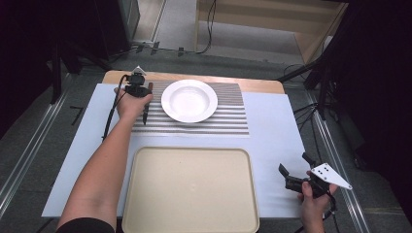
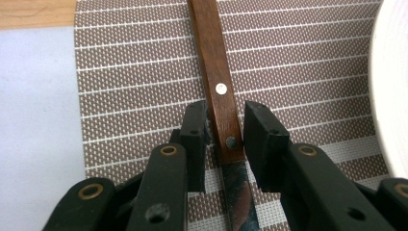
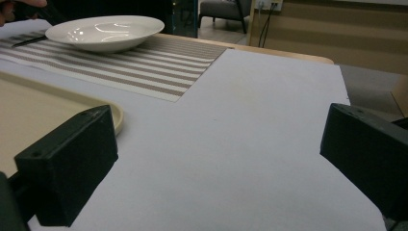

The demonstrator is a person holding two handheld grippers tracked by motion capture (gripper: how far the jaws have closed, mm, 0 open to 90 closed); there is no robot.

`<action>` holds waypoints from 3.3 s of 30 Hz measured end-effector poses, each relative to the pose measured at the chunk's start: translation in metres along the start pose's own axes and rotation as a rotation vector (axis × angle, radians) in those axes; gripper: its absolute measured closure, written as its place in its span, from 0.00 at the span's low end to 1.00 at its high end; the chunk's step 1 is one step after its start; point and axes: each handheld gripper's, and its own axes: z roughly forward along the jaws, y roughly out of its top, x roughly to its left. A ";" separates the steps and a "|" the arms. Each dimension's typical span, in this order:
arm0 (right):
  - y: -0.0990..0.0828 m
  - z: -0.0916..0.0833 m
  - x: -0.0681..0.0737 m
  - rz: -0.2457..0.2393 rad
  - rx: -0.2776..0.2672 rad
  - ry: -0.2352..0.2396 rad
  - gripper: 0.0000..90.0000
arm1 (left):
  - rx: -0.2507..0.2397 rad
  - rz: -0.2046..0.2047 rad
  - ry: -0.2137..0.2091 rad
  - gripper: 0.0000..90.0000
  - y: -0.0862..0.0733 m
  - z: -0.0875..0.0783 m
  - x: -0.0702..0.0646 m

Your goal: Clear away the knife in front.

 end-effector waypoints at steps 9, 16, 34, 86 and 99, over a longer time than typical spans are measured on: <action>0.000 0.000 0.000 0.003 0.001 -0.001 0.00 | 0.009 0.053 0.046 0.85 -0.001 0.000 -0.005; 0.000 0.001 0.000 0.005 0.002 -0.002 0.00 | 0.011 0.060 0.012 0.85 -0.001 0.000 0.001; 0.000 0.001 0.000 0.009 0.006 -0.002 0.00 | 0.002 0.069 -0.009 0.86 -0.005 -0.005 0.007; 0.000 0.002 0.000 0.001 0.009 -0.004 0.00 | -0.048 0.188 -0.148 0.86 -0.045 -0.072 0.000; 0.000 0.001 0.000 0.004 0.009 -0.003 0.00 | -0.053 0.243 -0.141 0.86 -0.065 -0.085 -0.008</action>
